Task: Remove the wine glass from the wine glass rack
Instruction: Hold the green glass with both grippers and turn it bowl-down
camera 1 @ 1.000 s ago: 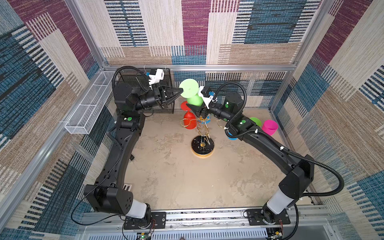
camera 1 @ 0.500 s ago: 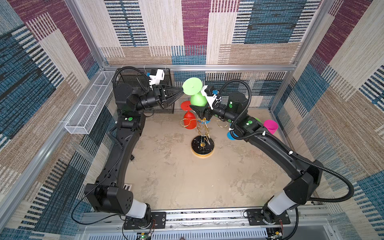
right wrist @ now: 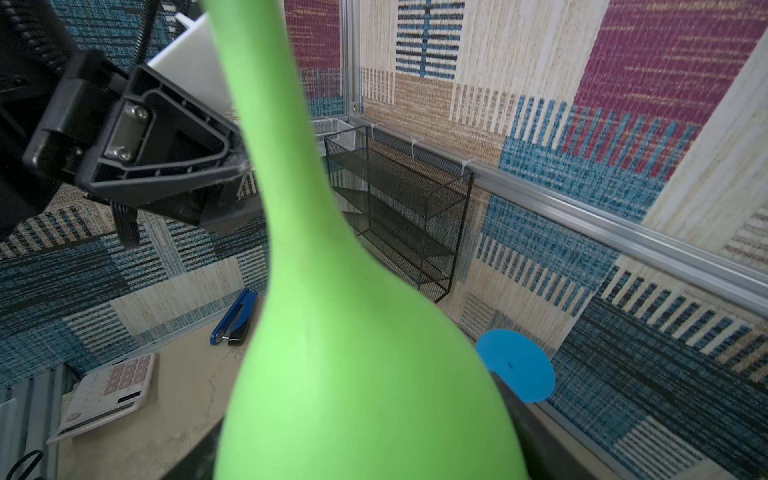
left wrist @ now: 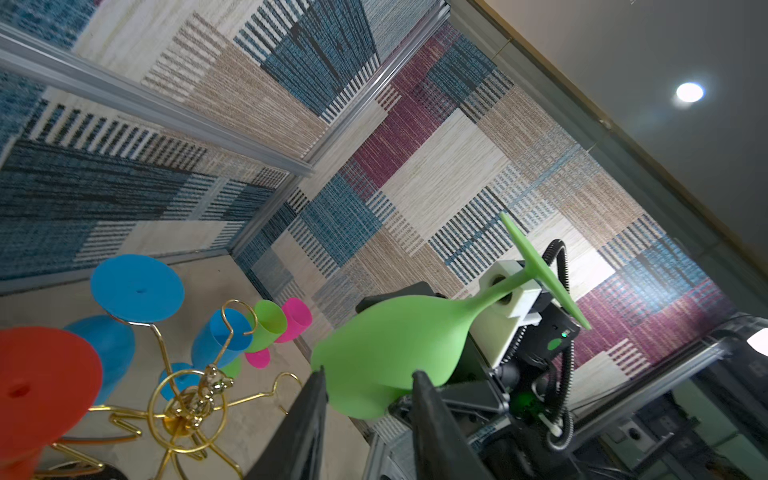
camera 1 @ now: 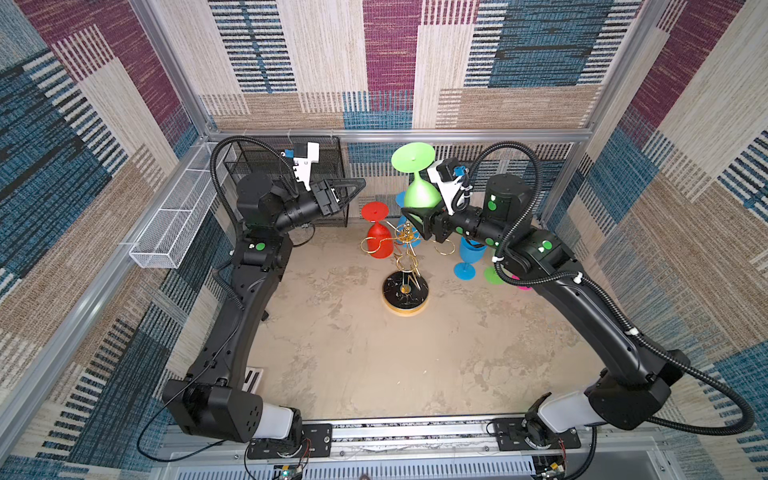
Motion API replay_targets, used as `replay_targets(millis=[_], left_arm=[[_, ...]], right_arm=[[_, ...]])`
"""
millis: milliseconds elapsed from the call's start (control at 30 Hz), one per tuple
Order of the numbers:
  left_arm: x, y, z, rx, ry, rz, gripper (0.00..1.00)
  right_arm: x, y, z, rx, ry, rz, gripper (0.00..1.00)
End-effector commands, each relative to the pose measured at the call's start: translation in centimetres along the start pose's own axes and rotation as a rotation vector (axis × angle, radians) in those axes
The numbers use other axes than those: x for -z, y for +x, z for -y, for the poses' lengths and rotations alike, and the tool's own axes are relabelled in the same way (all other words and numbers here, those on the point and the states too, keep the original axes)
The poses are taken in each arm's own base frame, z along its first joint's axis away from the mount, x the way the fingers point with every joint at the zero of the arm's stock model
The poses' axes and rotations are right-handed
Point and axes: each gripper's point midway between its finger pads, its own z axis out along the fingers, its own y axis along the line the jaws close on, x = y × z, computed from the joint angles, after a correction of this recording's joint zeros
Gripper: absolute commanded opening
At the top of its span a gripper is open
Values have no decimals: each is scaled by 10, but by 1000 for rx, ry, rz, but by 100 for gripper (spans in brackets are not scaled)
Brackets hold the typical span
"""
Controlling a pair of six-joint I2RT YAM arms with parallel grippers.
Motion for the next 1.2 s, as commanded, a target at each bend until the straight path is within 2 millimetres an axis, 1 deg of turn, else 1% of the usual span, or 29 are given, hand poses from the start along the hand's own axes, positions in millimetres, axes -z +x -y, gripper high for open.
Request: replay_targets(millis=[0,67,200,333,433,500,533,667,800,1167], left_arm=[[-1,-7,-16,-282,-88,78,37],[0,-7,-23,-404,-128,108,38],[3,-7,-23,-700,-150,166,38],[0,4,-7,-964,-30,178,38],[-5,13,3,-1095,65,142,37],[-7,20,8,-1142,138,115,36],[-7,23,16,-1190,190,122,36],[-8,37,25,-1237,335,86,36],[-8,45,26,-1243,420,75,35],[-10,48,19,-1309,402,96,37]], right_arm=[[8,19,-1,-61,11,-90,33],[10,25,-2,-72,10,-116,32],[9,34,-6,-103,-15,-172,31],[6,43,-10,-127,-39,-231,31],[6,50,-15,-148,-71,-271,30],[5,56,-18,-162,-83,-299,29],[5,59,-19,-167,-86,-313,29],[4,70,-23,-188,-109,-349,29],[-1,77,-29,-210,-142,-366,28],[-11,89,-41,-260,-219,-391,26]])
